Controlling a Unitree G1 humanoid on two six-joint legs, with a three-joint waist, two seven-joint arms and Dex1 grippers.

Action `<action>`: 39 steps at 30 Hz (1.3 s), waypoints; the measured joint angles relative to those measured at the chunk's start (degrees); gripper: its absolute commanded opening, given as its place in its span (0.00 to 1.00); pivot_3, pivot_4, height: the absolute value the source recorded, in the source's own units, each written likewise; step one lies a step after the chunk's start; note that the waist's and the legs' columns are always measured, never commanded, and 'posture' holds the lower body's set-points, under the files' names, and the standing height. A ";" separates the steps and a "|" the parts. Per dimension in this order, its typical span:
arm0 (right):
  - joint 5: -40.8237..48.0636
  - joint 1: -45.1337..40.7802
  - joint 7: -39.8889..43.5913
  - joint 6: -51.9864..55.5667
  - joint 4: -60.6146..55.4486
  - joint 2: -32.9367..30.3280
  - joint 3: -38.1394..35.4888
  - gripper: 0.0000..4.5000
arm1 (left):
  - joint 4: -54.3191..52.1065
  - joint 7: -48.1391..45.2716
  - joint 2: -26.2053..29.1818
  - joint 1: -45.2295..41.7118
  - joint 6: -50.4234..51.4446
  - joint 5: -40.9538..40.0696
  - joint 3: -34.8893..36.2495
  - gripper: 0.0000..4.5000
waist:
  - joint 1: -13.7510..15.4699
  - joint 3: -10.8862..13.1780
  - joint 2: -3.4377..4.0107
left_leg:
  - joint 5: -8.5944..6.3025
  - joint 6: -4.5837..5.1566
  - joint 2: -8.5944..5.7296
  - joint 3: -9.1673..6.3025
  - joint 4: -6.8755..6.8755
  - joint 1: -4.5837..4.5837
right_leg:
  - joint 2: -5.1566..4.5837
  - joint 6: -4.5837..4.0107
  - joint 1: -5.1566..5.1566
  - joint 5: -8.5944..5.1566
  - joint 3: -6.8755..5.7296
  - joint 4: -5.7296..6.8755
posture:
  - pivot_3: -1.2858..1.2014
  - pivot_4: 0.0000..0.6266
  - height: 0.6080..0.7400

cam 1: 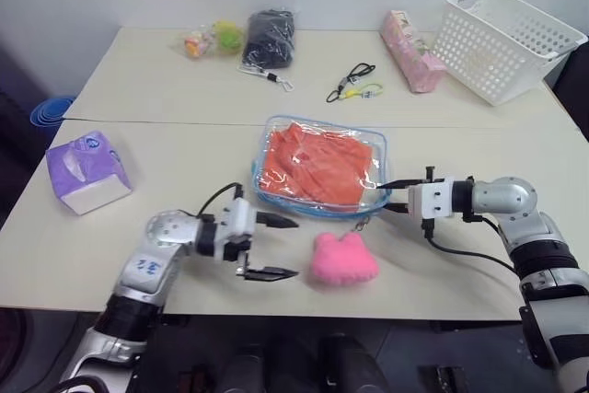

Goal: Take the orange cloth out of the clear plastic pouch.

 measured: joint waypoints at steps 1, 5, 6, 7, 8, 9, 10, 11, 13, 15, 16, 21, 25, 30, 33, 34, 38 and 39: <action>0.02 -0.04 0.04 -0.18 0.36 0.00 0.05 0.02 | 0.95 1.02 -1.22 -0.88 -0.46 1.06 -0.76 1.00 | -0.01 0.00 0.00 | 0.00 0.00 0.00 0.00 0.01 0.00 | 0.00 0.00 0.00 0.00 0.00 0.03 | 0.52 0.24 1.00; 0.04 -0.48 0.06 -0.46 1.28 0.00 0.10 0.00 | 4.46 4.00 -6.46 -3.21 -0.84 3.61 -4.29 1.00 | -0.01 0.00 0.00 | 0.01 -0.01 0.01 0.00 0.10 0.00 | 0.01 0.00 0.00 0.00 0.00 0.07 | 0.52 0.24 1.00; 0.05 -0.64 0.11 -0.42 1.40 0.00 0.10 0.00 | 4.96 4.11 -7.50 -3.93 -0.81 4.23 -5.70 1.00 | 0.00 0.00 0.00 | 0.01 -0.01 0.01 0.00 0.12 0.00 | 0.01 0.00 0.00 0.00 0.00 0.08 | 0.52 0.24 1.00; 0.05 -0.85 0.15 -0.36 1.47 0.04 0.11 0.00 | 5.60 4.18 -8.23 -4.54 -0.89 4.99 -6.98 1.00 | 0.00 0.00 0.00 | 0.01 -0.01 0.01 0.01 0.16 0.00 | 0.01 0.00 0.00 0.00 0.00 0.09 | 0.52 0.24 1.00; 0.06 -1.12 0.15 -0.29 1.60 0.04 0.11 0.00 | 6.48 4.27 -8.77 -5.09 -0.91 5.94 -8.13 1.00 | -0.02 0.00 0.00 | 0.01 -0.02 0.01 0.01 0.19 0.00 | 0.03 0.00 0.01 0.00 0.01 0.12 | 0.52 0.24 1.00; 0.06 -1.38 0.15 -0.21 1.96 0.04 0.10 0.00 | 7.68 4.27 -9.25 -5.62 -0.95 6.75 -9.12 0.96 | -0.04 0.00 0.00 | 0.01 -0.02 0.01 0.01 0.21 0.01 | 0.04 0.00 0.01 0.00 0.01 0.14 | 0.52 0.24 1.00; 0.08 -1.47 0.15 -0.14 2.14 0.04 0.10 0.00 | 8.79 4.38 -9.74 -6.01 -1.06 7.41 -9.51 0.91 | -0.03 0.00 0.00 | 0.01 -0.02 0.01 0.01 0.25 0.01 | 0.04 0.00 0.01 0.00 0.01 0.16 | 0.52 0.24 1.00; 0.17 -1.49 0.15 0.06 2.41 0.04 0.10 0.00 | 10.21 4.63 -10.19 -6.55 -1.22 7.80 -9.79 0.87 | 0.00 0.00 0.00 | 0.01 -0.02 0.01 0.00 0.29 0.00 | 0.04 0.00 0.02 0.00 0.01 0.17 | 0.52 0.24 1.00; 0.46 -1.51 0.15 0.74 2.94 0.06 0.10 0.00 | 12.27 4.74 -10.78 -7.69 -1.54 8.41 -10.15 0.73 | 0.01 0.00 0.00 | 0.01 -0.02 0.01 0.00 0.35 0.00 | 0.03 0.00 0.04 0.00 0.01 0.18 | 0.52 0.24 1.00; 0.60 -1.51 0.16 0.97 3.02 0.06 0.10 0.00 | 13.17 4.71 -11.59 -8.66 -1.65 8.61 -10.21 0.59 | 0.01 0.00 0.00 | 0.01 -0.01 0.01 0.00 0.39 -0.02 | 0.02 0.00 0.05 0.00 0.01 0.18 | 0.52 0.24 1.00; 0.67 -1.50 0.16 1.08 3.02 0.06 0.10 0.00 | 13.38 4.71 -11.87 -8.84 -1.67 8.64 -10.20 0.52 | 0.03 0.00 0.00 | 0.01 -0.01 0.01 0.00 0.41 -0.02 | 0.02 0.00 0.05 0.00 0.01 0.18 | 0.52 0.24 1.00; 1.77 -1.25 0.41 1.89 2.95 0.04 0.04 0.00 | 13.96 3.33 -11.47 -8.93 -1.55 7.57 -9.70 0.19 | 0.03 0.00 0.00 | 0.01 -0.01 0.01 -0.01 0.42 -0.02 | 0.02 0.00 0.05 0.00 0.00 0.19 | 0.52 0.24 1.00; 2.57 -0.68 1.24 1.91 2.92 -0.62 -0.06 0.00 | 12.00 -0.80 -5.82 -7.94 -0.66 4.58 -6.99 0.01 | -0.12 0.00 0.01 | 0.01 -0.02 0.03 -0.02 0.38 -0.01 | 0.03 0.00 0.05 0.00 -0.01 0.19 | 0.52 0.24 1.00; 4.02 0.36 2.82 1.68 2.98 -2.72 -0.36 0.00 | 13.25 -3.44 4.70 -6.03 0.96 1.00 0.87 0.01 | -0.17 0.01 0.03 | 0.01 -0.02 0.05 -0.05 0.36 0.00 | 0.02 0.00 0.04 0.00 -0.02 0.18 | 0.52 0.24 1.00; 4.57 0.92 3.34 0.81 3.04 -3.51 -0.38 0.00 | 16.43 -4.76 9.96 -5.97 0.88 0.41 4.46 0.01 | -0.16 0.00 0.04 | -0.01 0.01 0.03 -0.04 0.35 0.00 | -0.01 0.00 0.05 0.00 -0.02 0.16 | 0.52 0.24 1.00; 4.71 0.96 3.54 0.55 3.04 -3.65 -0.38 0.00 | 18.15 -4.89 11.12 -6.00 0.75 0.18 5.66 0.01 | -0.14 0.00 0.04 | -0.01 0.01 0.03 -0.05 0.36 0.00 | -0.01 0.00 0.05 0.00 -0.03 0.16 | 0.52 0.24 1.00; 5.34 1.69 4.28 -0.63 3.08 -4.49 -0.38 0.00 | 26.81 -4.42 14.39 -8.23 -0.21 -0.25 9.49 0.01 | -0.14 0.01 0.04 | -0.02 0.02 0.03 -0.06 0.36 0.00 | -0.01 0.00 0.05 0.00 -0.07 0.18 | 0.52 0.24 1.00; 5.62 1.99 4.45 -0.86 3.10 -4.77 -0.42 0.00 | 29.42 -3.91 15.60 -9.22 -0.30 -0.14 10.41 0.01 | -0.15 0.01 0.04 | -0.02 0.02 0.03 -0.06 0.35 0.00 | -0.01 0.00 0.05 0.00 -0.07 0.19 | 0.52 0.24 1.00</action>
